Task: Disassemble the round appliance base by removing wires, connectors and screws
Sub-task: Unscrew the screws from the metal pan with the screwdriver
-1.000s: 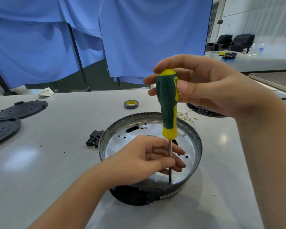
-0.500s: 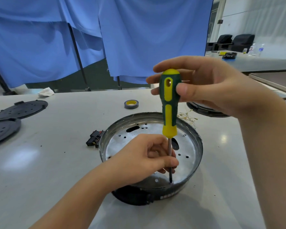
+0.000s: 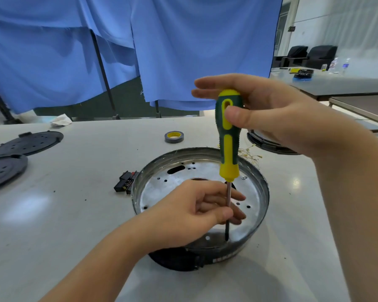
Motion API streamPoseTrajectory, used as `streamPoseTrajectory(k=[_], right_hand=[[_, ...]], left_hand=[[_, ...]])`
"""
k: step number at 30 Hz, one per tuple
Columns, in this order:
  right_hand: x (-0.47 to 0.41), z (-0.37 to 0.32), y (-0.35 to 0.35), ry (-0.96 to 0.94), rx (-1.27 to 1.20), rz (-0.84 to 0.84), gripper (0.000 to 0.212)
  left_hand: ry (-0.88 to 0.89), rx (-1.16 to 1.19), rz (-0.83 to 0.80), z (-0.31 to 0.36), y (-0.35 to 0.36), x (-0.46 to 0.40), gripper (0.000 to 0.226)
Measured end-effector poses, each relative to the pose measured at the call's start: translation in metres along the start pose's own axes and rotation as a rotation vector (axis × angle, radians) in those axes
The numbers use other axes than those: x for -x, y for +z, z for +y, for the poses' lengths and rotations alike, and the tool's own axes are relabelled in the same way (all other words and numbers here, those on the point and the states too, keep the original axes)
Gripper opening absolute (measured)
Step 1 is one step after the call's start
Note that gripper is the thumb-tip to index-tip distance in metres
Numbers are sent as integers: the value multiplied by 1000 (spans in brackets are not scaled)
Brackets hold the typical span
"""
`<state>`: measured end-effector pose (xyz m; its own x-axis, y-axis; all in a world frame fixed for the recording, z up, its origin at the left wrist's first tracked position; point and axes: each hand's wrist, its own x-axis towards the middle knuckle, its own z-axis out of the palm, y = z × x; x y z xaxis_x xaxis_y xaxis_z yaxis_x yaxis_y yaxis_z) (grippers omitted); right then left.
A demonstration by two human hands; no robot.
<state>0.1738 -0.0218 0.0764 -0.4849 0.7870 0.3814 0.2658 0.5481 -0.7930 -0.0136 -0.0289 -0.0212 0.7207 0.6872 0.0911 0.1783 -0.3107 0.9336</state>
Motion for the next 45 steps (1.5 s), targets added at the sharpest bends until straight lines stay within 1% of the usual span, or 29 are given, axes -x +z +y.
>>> streamPoseTrajectory(k=[3, 5, 6, 7, 8, 10, 12, 14, 15, 17, 20, 21, 23, 25, 27, 29, 30, 32, 34, 38, 40, 42, 44, 45], right_hand=[[1, 1, -3, 19, -182, -48, 52], [1, 1, -3, 48, -237, -33, 49], [1, 1, -3, 60, -192, -4, 45], [0, 0, -2, 71, -94, 31, 40], [0, 0, 0, 80, 29, 62, 38], [-2, 0, 3, 98, 224, 99, 39], [-3, 0, 5, 104, 280, 123, 41], [-3, 1, 4, 89, 203, 101, 34], [-2, 1, 3, 84, 142, 80, 34], [0, 1, 1, 77, 35, 28, 40], [2, 0, -1, 103, -90, -41, 54], [3, -1, -1, 111, -97, -49, 56], [2, -3, 1, 113, -14, -38, 56], [1, -3, 4, 100, 93, -2, 56], [-1, -1, 5, 95, 98, 32, 54], [-1, -1, 4, 95, 68, 21, 55], [0, 0, 2, 98, 43, 3, 57], [3, 1, -1, 103, -23, -30, 62], [4, 2, -3, 111, -44, -47, 65], [1, 4, -2, 138, 29, -40, 60], [0, 5, 1, 143, 50, -34, 58], [0, 5, 2, 129, 30, -42, 51], [0, 6, 2, 118, -7, -58, 46], [1, 6, 1, 120, -37, -71, 49]], left_hand=[[-9, 7, 25, 1, 0, -1, 17], [-4, -26, 76, 0, 1, -2, 10], [1, -55, 102, -1, 1, -3, 7], [10, -99, 128, -3, 1, -3, 9], [23, -148, 154, -3, 1, -3, 13], [39, -222, 186, -2, 2, -3, 21], [31, -238, 183, -3, 3, -2, 19], [13, -180, 121, -2, 3, -2, 8], [3, -132, 79, -1, 3, -1, 10], [-16, -32, 21, 1, 3, 1, 18], [-24, -36, 37, 2, 2, 1, 13], [-19, -63, 62, 0, 2, 0, 10], [0, -155, 119, -3, 2, -1, 6], [30, -249, 166, -4, 4, -2, 13], [41, -287, 185, -5, 6, -1, 17], [31, -251, 154, -4, 5, -1, 9], [21, -209, 113, -3, 5, 0, 12], [10, -105, 36, -1, 4, 1, 28], [2, -44, 20, 2, 4, 2, 30], [4, -82, 123, 0, 3, 0, 11], [20, -135, 186, -3, 3, -2, 14], [40, -180, 219, -4, 5, -2, 18], [40, -185, 217, -5, 5, -2, 15], [40, -166, 190, -5, 4, -2, 11]])
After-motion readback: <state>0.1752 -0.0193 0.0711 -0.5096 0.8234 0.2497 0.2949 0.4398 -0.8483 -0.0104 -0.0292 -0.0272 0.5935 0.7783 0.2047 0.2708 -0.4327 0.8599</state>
